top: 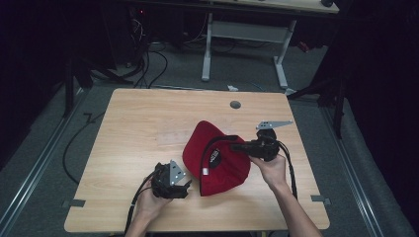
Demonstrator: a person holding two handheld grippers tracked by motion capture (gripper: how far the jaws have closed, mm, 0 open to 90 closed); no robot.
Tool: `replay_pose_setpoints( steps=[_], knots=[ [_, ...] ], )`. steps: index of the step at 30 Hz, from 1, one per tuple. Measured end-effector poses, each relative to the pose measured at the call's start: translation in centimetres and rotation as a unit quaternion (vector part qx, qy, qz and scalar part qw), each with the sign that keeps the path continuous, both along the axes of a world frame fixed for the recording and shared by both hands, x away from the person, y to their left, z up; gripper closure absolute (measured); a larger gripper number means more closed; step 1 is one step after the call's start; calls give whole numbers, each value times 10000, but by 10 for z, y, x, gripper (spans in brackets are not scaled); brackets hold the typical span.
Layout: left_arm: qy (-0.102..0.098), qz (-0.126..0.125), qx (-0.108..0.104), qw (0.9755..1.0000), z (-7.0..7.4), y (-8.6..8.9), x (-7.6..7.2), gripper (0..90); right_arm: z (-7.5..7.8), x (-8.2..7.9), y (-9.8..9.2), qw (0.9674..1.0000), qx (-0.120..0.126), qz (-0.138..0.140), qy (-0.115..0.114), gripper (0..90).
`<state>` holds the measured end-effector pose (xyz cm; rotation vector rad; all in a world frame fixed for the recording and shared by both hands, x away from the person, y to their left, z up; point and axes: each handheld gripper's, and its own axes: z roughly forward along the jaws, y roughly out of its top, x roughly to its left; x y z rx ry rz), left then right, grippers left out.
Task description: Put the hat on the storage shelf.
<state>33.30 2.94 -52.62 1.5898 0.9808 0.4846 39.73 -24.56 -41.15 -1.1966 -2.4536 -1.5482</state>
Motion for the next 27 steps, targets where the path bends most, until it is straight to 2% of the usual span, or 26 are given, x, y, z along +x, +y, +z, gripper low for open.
replay_pose_setpoints(
  steps=[6,8,12,14,22,25,27],
  knots=[
    [-72,-76,15,9999,3,-10,0,157,0,3,3,9998,144,111,92,873],
    [-107,-105,-41,9999,5,-12,-1,157,0,4,5,9997,147,135,140,873],
    [-159,-113,33,9998,7,-15,-1,159,0,6,7,9993,248,160,214,873],
    [-190,-146,19,9997,8,-15,-2,167,-2,7,9,9993,218,143,258,873],
    [-326,-143,-173,9992,15,-9,-5,220,-5,10,10,9991,189,163,343,873],
    [-388,-129,-362,9985,20,-5,-7,245,-6,11,8,9987,199,196,437,873],
    [-455,-93,-385,9982,21,-3,-6,250,-7,12,8,9975,308,286,562,873]
  ],
)
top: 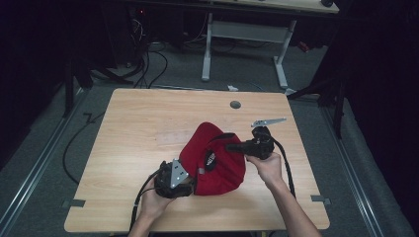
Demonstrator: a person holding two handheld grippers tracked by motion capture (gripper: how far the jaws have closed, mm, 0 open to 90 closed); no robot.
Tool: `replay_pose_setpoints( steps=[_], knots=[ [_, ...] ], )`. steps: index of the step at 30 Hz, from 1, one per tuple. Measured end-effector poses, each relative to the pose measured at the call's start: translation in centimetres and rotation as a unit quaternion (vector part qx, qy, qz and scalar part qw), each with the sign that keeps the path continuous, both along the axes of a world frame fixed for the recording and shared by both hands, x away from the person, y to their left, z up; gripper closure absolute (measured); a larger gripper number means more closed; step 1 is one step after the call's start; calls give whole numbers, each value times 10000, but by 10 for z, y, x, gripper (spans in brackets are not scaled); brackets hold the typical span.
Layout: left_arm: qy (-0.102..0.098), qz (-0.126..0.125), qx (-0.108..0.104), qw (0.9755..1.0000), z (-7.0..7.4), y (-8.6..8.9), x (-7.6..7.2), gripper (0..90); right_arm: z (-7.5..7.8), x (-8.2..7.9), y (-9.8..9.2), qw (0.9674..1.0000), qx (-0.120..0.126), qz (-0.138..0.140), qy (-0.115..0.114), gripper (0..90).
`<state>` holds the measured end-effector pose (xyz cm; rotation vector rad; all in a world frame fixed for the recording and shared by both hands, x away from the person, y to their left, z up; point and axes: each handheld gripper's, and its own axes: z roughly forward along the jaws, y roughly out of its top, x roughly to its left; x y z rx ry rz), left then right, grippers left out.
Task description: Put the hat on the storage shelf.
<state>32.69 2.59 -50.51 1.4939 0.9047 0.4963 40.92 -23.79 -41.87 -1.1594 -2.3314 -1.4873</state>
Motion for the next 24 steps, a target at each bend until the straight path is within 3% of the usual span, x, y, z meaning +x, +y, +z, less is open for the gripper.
replay_pose_setpoints(
  steps=[10,15,21,24],
  knots=[
    [-65,-39,130,9999,-3,-3,0,269,0,1,4,9992,311,167,161,872],
    [-120,-99,166,9997,-3,-5,-2,302,0,1,6,9992,306,159,183,873],
    [-135,-202,-80,9997,5,2,-5,365,-1,-1,6,9999,-162,26,5,872],
    [-110,-269,-54,9996,6,3,-6,396,-3,1,7,9998,-201,59,71,872]
  ],
)
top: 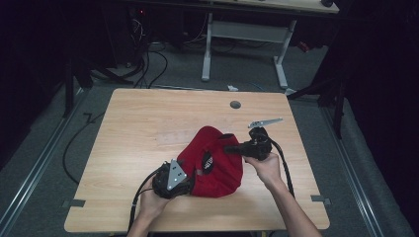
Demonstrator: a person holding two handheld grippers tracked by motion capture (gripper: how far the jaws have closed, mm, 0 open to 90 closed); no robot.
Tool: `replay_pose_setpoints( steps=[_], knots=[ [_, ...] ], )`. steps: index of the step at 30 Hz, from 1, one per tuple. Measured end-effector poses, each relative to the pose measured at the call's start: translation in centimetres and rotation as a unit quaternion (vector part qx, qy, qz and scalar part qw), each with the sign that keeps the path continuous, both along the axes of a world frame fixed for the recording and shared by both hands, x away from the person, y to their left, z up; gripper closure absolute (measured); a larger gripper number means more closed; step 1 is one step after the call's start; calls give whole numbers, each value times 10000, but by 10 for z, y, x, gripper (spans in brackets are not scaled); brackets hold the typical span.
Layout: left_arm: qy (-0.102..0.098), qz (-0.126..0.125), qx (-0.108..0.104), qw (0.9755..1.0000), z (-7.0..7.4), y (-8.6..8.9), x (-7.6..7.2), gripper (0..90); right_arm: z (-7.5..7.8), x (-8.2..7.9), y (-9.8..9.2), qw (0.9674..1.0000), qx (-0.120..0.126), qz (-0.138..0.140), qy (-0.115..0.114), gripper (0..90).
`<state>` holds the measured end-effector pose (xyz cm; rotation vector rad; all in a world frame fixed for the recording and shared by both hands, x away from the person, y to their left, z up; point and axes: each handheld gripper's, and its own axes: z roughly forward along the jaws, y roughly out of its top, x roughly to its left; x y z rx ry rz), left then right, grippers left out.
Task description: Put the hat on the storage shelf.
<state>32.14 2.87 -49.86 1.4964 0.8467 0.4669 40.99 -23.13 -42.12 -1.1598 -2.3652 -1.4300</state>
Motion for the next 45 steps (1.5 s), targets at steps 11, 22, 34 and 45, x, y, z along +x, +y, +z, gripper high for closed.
replay_pose_setpoints(
  steps=[11,22,34,45],
  knots=[
    [-10,-178,-24,9998,9,2,-6,569,-4,4,1,9997,58,134,194,870],
    [89,-245,-331,9991,28,20,-5,636,-4,4,-3,9995,188,157,196,854],
    [425,-770,-582,9944,36,22,-9,761,-9,8,-6,9994,219,80,268,812],
    [443,-1163,-577,9905,49,18,-17,852,-8,13,-14,9973,683,-177,213,690]
  ],
)
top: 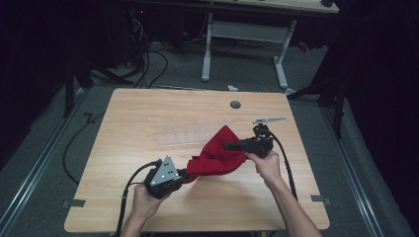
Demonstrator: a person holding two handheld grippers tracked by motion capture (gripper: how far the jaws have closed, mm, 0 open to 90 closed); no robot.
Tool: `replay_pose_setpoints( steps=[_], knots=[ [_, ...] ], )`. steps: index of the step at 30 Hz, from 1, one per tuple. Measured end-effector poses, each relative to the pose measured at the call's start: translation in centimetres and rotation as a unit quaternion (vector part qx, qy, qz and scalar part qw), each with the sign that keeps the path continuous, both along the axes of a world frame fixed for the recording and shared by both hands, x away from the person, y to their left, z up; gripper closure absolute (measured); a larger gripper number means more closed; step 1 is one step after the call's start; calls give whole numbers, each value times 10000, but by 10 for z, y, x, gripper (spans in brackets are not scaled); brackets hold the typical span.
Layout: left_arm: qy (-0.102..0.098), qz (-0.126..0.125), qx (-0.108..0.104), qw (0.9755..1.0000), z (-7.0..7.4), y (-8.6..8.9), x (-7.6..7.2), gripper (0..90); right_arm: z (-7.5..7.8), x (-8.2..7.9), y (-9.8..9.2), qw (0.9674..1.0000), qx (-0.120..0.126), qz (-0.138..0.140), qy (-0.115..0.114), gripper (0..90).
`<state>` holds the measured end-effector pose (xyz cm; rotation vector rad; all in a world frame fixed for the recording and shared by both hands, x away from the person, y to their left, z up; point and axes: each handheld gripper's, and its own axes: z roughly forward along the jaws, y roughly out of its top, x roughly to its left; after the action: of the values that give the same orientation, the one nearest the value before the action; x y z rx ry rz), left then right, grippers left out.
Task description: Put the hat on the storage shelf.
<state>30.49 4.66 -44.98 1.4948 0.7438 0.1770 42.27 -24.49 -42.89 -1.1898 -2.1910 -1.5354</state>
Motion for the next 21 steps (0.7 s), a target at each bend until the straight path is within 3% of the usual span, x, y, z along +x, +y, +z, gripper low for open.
replay_pose_setpoints(
  steps=[6,14,18,21],
  knots=[
    [-24,45,142,9999,0,1,-1,854,3,1,-13,9988,206,-426,-145,569],
    [-28,130,146,9998,6,5,1,854,8,-9,-37,9908,235,-1174,-623,491],
    [24,242,63,9997,5,9,3,854,8,-13,-46,9878,373,-1346,-695,467],
    [56,350,-90,9993,7,16,5,854,11,-15,-50,9863,321,-1398,-816,464]
  ],
)
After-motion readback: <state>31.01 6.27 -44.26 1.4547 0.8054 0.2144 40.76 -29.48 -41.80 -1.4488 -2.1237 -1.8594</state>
